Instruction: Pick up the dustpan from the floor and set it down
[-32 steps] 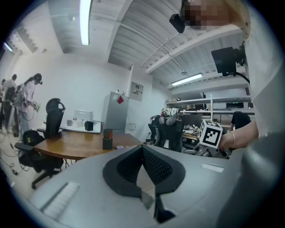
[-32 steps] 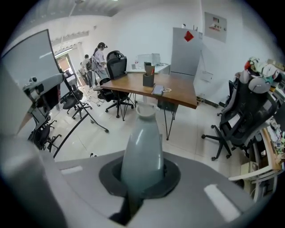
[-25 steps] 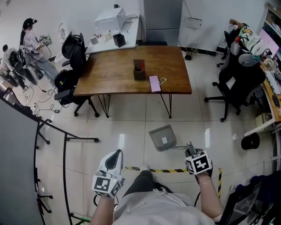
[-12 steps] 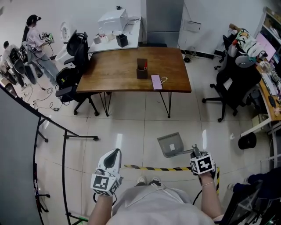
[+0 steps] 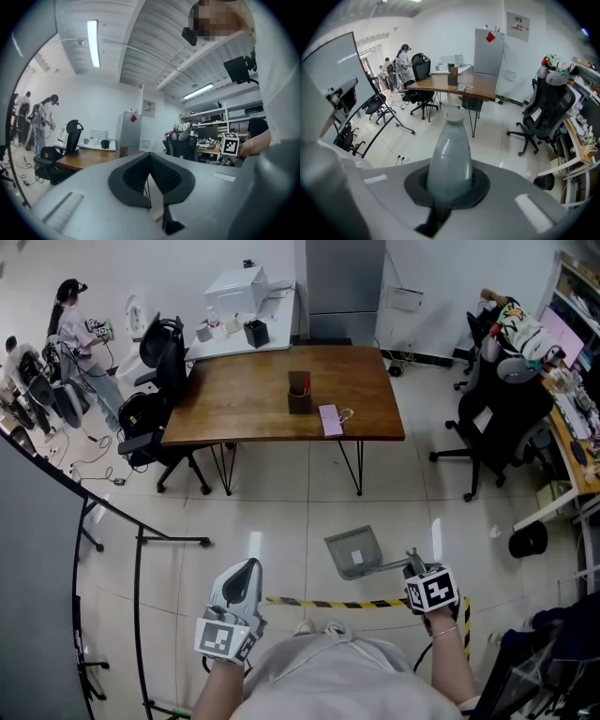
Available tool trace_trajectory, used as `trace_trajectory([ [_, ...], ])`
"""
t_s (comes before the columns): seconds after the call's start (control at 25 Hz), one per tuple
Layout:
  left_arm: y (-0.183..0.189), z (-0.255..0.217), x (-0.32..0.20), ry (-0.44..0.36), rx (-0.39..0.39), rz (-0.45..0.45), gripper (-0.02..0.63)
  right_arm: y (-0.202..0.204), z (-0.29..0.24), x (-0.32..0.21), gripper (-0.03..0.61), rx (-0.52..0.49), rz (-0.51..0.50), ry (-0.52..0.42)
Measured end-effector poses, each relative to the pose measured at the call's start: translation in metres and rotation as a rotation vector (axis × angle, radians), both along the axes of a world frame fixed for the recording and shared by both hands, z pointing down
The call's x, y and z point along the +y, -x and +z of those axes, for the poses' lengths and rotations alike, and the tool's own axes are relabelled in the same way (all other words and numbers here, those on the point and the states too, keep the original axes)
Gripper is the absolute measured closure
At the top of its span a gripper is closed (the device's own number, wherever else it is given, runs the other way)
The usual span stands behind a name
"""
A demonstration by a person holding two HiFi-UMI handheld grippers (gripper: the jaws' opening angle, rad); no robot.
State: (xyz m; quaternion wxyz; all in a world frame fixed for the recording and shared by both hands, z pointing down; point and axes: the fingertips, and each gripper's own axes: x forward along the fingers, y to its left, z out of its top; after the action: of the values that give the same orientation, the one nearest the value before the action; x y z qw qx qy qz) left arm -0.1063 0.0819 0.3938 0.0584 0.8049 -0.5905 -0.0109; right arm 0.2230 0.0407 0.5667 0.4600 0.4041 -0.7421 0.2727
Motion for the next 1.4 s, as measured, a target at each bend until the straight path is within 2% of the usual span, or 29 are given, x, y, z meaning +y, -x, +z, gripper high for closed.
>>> trace_trajectory([
  [0.2,-0.002,0.005,-0.004,0.021,0.007,-0.022,0.6,0.01,0.006,-0.007,0.578,0.004,-0.046,0.008],
  [0.36,-0.001,0.014,-0.01,0.028,-0.029,-0.036,0.6,0.015,0.019,-0.021,0.578,0.016,-0.071,0.02],
  [0.6,0.033,0.025,-0.038,0.034,-0.015,-0.073,0.6,0.039,0.034,-0.046,0.578,0.038,-0.105,0.063],
  [0.76,0.063,0.033,-0.088,0.047,0.004,-0.05,0.6,0.056,0.043,-0.08,0.578,0.057,-0.062,0.093],
  [1.08,0.115,0.02,-0.194,0.029,0.023,0.083,0.6,0.096,0.048,-0.151,0.578,0.064,0.071,0.103],
  [1.2,0.128,0.022,-0.217,0.033,0.01,0.104,0.6,0.11,0.062,-0.173,0.578,0.052,0.122,0.092],
  [1.4,0.131,0.042,-0.237,0.095,0.031,0.098,0.6,0.111,0.1,-0.204,0.577,0.006,0.245,0.097],
])
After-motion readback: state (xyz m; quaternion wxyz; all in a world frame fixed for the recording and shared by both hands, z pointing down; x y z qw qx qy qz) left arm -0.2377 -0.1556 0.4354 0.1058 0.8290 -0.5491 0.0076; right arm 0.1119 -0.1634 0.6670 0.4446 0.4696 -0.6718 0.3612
